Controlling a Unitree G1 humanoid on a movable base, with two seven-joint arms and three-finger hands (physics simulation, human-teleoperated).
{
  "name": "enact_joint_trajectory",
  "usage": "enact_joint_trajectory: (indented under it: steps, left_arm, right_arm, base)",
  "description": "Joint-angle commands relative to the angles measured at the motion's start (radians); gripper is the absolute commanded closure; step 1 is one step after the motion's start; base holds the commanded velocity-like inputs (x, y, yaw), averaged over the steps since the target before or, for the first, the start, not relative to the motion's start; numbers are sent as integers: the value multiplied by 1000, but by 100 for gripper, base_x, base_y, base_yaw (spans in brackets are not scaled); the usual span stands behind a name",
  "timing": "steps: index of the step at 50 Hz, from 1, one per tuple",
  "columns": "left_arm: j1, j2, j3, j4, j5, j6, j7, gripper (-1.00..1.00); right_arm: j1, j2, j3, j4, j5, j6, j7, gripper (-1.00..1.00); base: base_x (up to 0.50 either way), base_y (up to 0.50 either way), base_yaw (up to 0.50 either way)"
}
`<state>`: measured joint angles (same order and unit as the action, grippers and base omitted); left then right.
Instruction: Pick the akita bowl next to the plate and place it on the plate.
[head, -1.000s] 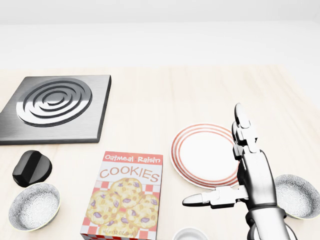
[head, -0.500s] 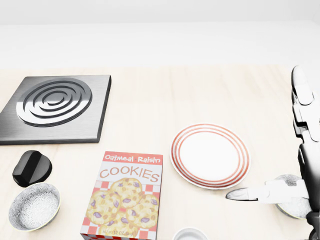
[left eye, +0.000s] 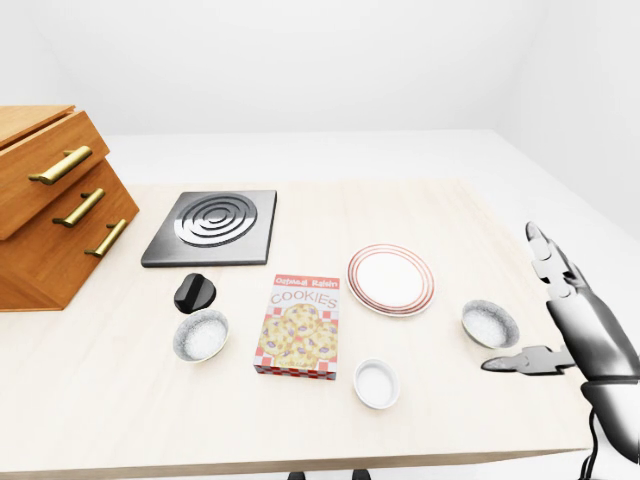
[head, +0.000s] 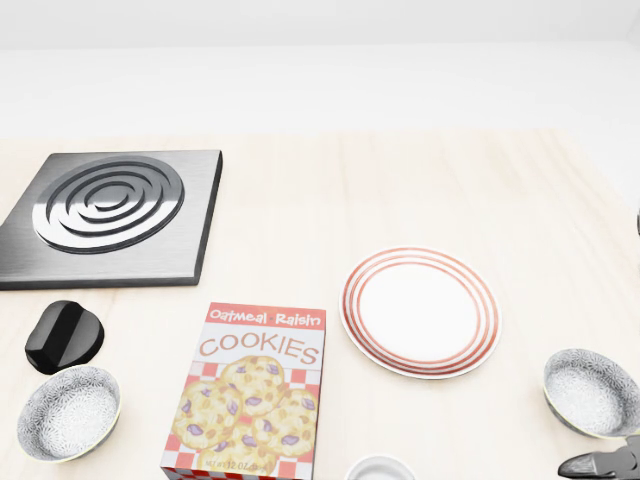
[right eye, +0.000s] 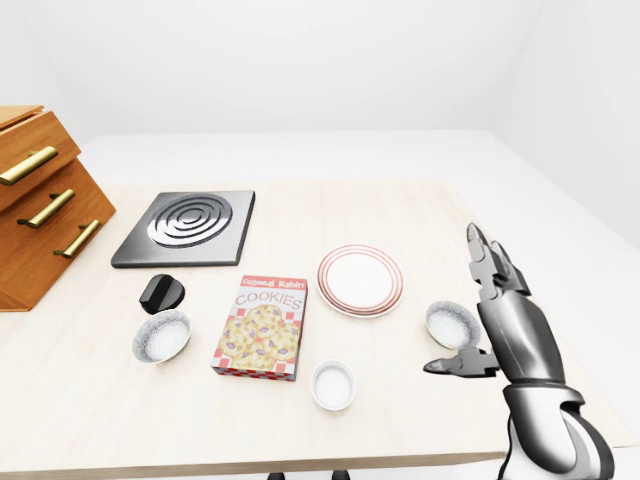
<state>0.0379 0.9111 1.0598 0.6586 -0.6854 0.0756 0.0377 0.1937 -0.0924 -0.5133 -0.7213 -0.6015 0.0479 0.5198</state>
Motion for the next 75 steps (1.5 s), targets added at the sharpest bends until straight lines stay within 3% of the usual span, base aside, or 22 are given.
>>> enact_joint_trajectory:
  steps: [1, 3, 9, 11, 13, 16, 24, 29, 31, 33, 38, 40, 43, 50, 55, 58, 66, 68, 75]
  left_arm:
    - [3, 2, 2, -8, -3, 11, 8, -100]
    - [-2, 1, -1, 0, 1, 5, 5, -100]
    - [3, 2, 2, -9, -2, 12, 8, -100]
    - [-5, 0, -4, 9, 3, -1, 2, -100]
    - [3, 2, 2, -8, -2, 12, 8, -100]
    - [0, 3, 0, 0, 0, 11, 6, -100]
    - [-6, 5, -10, 17, -3, 0, 3, -100]
    - [0, 5, -1, 1, -2, 12, 6, -100]
    - [-14, 5, -15, 43, 3, -20, -8, -100]
    - [-3, 8, -12, 21, -7, -4, 2, -100]
    - [-7, 7, -20, 37, -8, -19, -2, -100]
    - [6, 7, -11, 9, -14, 2, 7, -100]
    - [6, 3, -5, 1, -9, 10, 8, -100]
    - [1, 0, -2, 4, -1, 12, 6, -100]
    - [-3, 2, -11, 21, -3, -2, 2, -100]
    - [6, 2, -4, -1, -7, 12, 9, -100]
    - [-4, 3, -9, 16, -1, 3, 5, -100]
    - [2, 6, -5, 3, -5, 12, 10, -100]
    - [-3, 1, -10, 10, -1, 5, 9, -100]
  right_arm:
    - [47, 20, -101, 19, -126, -115, 94, -100]
    - [53, 17, -106, 34, -163, -135, 94, -100]
    - [39, 17, -111, 26, -219, -135, 122, -100]
    - [41, 16, -99, 37, -263, -135, 109, -100]
    - [43, 27, -82, 46, -293, -135, 96, -100]
    - [42, 41, -48, 45, -335, -135, 82, -100]
    - [38, 63, 96, 90, -526, -135, -60, -100]
    - [51, 54, 140, 124, -597, -135, -126, -100]
    - [61, 50, 144, 141, -620, -135, -157, -100]
    - [65, 45, 140, 144, -642, -135, -178, -100]
    - [74, 39, 133, 179, -670, -135, -224, -100]
    - [75, 38, 136, 202, -680, -135, -253, -100]
    - [71, 39, 146, 212, -694, -135, -265, -100]
    - [54, 23, 157, 288, -706, -135, -324, -100]
    - [27, -1, 163, 370, -694, -96, -374, -100]
    - [15, -13, 173, 392, -687, -77, -387, -100]
    - [-16, -37, 201, 461, -661, -27, -418, -100]
    - [-18, -41, 207, 466, -656, -19, -420, -100]
    - [-27, -63, 218, 523, -644, -4, -443, -100]
  base:
    - [0, 0, 0]
    - [0, 0, 0]
    - [0, 0, 0]
    - [0, 0, 0]
    - [0, 0, 0]
    - [0, 0, 0]
    - [0, 0, 0]
    - [0, 0, 0]
    - [0, 0, 0]
    - [0, 0, 0]
    - [0, 0, 0]
    - [0, 0, 0]
    - [0, 0, 0]
    - [0, 0, 0]
    - [0, 0, 0]
    - [0, 0, 0]
    - [0, 0, 0]
    - [0, 0, 0]
    - [0, 0, 0]
